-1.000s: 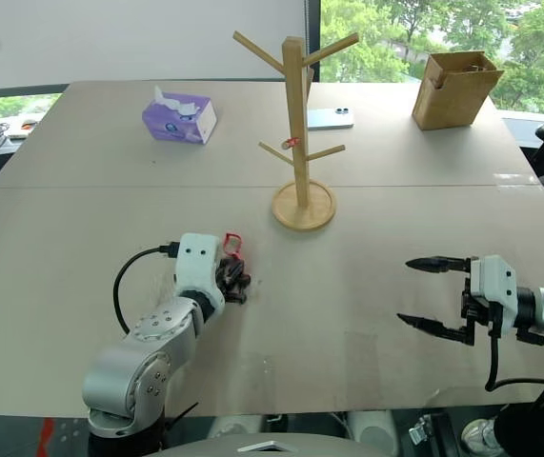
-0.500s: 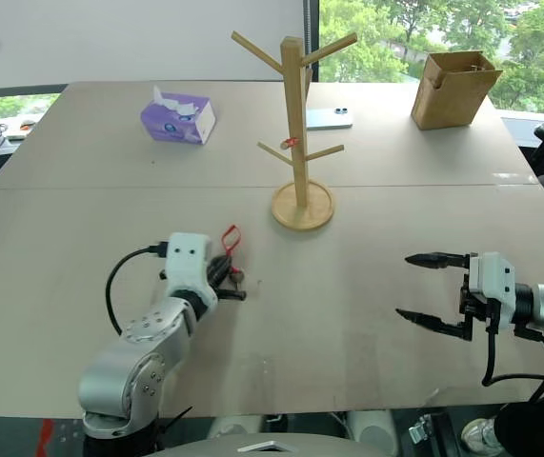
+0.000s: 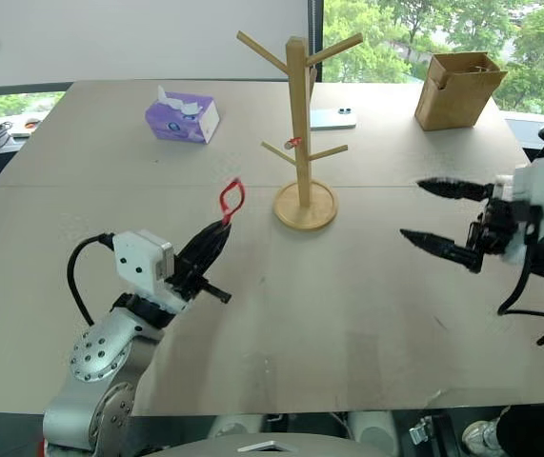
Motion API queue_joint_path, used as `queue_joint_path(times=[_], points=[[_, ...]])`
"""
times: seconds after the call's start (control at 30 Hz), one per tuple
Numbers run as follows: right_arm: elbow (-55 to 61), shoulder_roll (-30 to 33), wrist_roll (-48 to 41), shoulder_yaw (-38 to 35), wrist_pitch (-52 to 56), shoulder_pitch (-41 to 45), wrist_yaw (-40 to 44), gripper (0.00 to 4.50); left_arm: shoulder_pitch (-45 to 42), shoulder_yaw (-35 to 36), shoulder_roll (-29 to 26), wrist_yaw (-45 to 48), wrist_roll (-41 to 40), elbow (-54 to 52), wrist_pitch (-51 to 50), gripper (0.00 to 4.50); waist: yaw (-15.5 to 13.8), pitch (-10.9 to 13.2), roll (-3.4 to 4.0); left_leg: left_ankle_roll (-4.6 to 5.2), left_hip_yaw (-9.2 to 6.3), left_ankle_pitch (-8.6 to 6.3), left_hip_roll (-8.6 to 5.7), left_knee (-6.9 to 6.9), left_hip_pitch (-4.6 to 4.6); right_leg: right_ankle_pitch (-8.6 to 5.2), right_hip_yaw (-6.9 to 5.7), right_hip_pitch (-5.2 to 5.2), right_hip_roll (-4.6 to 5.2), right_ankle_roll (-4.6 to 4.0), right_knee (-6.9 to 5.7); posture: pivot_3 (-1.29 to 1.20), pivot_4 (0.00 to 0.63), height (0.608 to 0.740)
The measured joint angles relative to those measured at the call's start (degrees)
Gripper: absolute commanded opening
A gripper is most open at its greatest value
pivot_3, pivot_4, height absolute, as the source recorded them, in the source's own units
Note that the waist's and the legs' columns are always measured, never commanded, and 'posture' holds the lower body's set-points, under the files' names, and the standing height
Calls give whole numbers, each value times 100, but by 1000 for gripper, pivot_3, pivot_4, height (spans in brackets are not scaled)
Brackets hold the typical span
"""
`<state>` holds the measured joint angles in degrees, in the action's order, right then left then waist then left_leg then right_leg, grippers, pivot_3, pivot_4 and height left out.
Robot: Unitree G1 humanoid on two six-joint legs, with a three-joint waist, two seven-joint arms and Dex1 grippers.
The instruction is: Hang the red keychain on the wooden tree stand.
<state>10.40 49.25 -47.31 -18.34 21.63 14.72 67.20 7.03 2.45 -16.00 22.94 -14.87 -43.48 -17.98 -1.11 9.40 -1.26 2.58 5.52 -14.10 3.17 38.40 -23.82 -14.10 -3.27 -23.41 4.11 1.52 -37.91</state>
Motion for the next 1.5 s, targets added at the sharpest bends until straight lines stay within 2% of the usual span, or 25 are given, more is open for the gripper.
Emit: queue_joint_path(times=[0.13,0.23,0.57,1.23,1.27,1.5], points=[[144,36,-369,-142,469,171,-261,4500,-402,-215,-16,69,21,92,227,25,12,0,0,0,2,0,-1,0,0,1,-2,0,-3,2,0,0,150,740],[302,79,-513,-287,702,197,-404,4500,-1123,-447,171,-14,139,442,358,25,-5,0,0,1,1,0,-5,2,-1,1,-6,1,-4,4,-1,0,150,740],[508,101,-465,-389,703,80,-503,4500,-2155,-877,751,-462,606,1587,612,25,13,1,-1,1,2,1,-9,2,-1,1,-6,0,-8,6,0,0,150,740],[722,104,-498,-638,771,9,-587,4500,-2298,-1145,1031,-641,921,2514,834,25,18,1,-1,0,2,1,-7,2,-1,1,-5,0,-7,7,0,0,150,740],[721,103,-496,-638,774,9,-584,4500,-2308,-1144,1076,-685,924,2561,840,704,17,1,-1,1,2,1,-6,2,-1,1,-5,0,-7,6,0,0,150,740],[720,102,-465,-636,772,9,-585,4500,-2499,-1081,1212,-865,925,2689,899,3420,18,1,-1,1,2,1,-7,2,-1,1,-5,0,-7,7,0,0,150,740]])
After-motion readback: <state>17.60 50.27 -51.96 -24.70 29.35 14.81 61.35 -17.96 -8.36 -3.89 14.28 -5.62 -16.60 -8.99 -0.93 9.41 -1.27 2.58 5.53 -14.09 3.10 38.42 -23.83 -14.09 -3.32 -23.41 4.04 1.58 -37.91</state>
